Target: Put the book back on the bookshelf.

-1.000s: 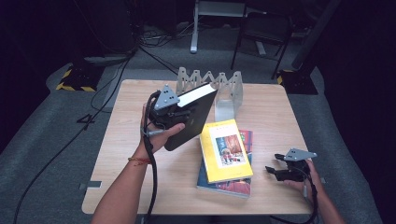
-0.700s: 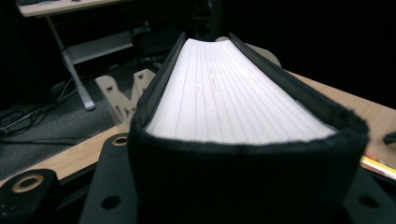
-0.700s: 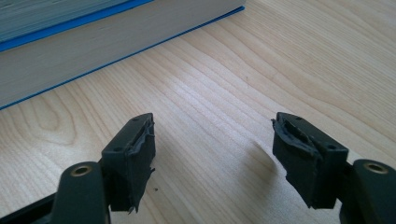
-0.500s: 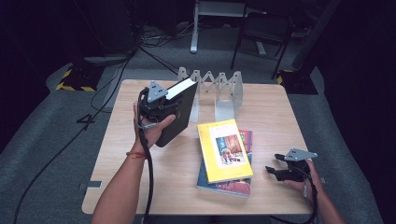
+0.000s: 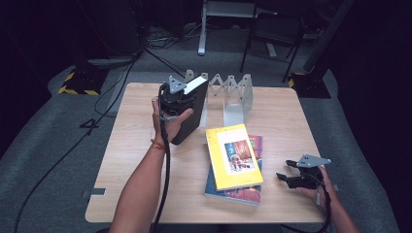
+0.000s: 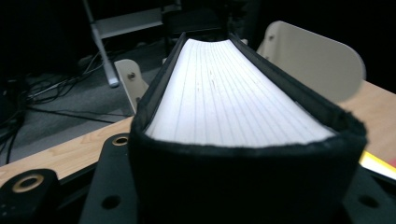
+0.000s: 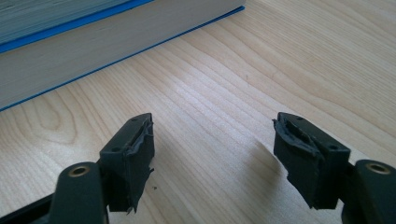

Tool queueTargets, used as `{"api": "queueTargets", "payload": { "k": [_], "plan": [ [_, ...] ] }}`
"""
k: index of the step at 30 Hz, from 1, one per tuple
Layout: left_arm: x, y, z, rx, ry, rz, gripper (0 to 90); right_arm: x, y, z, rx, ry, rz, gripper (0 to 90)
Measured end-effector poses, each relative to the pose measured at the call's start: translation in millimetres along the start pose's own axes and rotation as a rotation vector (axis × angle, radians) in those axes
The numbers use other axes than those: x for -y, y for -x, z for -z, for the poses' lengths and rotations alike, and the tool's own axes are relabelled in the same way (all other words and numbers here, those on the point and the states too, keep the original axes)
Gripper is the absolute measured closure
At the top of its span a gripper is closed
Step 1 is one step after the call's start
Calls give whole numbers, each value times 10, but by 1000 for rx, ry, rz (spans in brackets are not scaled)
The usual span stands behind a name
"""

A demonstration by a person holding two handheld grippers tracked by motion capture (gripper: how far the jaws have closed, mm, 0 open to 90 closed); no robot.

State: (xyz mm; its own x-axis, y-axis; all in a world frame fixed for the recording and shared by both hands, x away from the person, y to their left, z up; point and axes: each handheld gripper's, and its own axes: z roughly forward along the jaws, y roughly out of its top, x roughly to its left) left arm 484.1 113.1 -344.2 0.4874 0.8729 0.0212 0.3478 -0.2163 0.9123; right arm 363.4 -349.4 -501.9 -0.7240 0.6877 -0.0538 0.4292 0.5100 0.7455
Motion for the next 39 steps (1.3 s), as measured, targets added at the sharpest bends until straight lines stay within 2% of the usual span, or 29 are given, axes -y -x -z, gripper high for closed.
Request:
{"api": "queueTargets", "payload": {
  "k": [1, 2, 3, 5, 7, 11, 13, 15, 18, 21, 23, 28, 33, 39],
  "plan": [
    [-34, -22, -37, -27, 5, 4, 522, -1, -4, 2, 3, -1, 3, 297],
    [-34, -22, -37, -27, 5, 4, 523, 1, -3, 2, 2, 1, 2, 297],
    [-63, -58, -66, -50, 11, 12, 522, 3, -1, 0, -1, 3, 1, 297],
    [-71, -80, -93, -58, 18, 28, 523, 4, 3, -1, -3, 4, 0, 297],
    [-75, -102, -142, -48, 18, 42, 521, 6, 12, -1, -8, 2, -1, 293],
    [-24, -54, -296, -71, 15, 47, 521, 6, 12, -1, -6, 3, 0, 294],
    [20, -41, -340, -67, 10, 52, 521, 2, -1, 2, 0, 2, 6, 297],
    [35, -38, -340, -69, 29, 64, 521, 2, -2, 2, 1, 3, 10, 299],
    [59, -24, -332, -68, 33, 51, 519, 8, 10, 1, -6, 3, 1, 296],
    [122, -19, -291, -75, 48, 65, 515, 8, 6, 1, -4, 5, 4, 296],
    [170, -29, -251, -65, 52, 74, 512, 10, 15, -3, -8, 5, -3, 289],
    [268, -47, -153, -55, 49, 81, 505, 10, 19, -7, -8, 6, -8, 285],
    [353, -59, -78, -48, 50, 85, 499, 16, 43, -16, -20, 2, -40, 268],
    [319, -54, -60, -30, 12, 43, 482, 14, 49, -21, -20, 2, -46, 267]
  ]
}}
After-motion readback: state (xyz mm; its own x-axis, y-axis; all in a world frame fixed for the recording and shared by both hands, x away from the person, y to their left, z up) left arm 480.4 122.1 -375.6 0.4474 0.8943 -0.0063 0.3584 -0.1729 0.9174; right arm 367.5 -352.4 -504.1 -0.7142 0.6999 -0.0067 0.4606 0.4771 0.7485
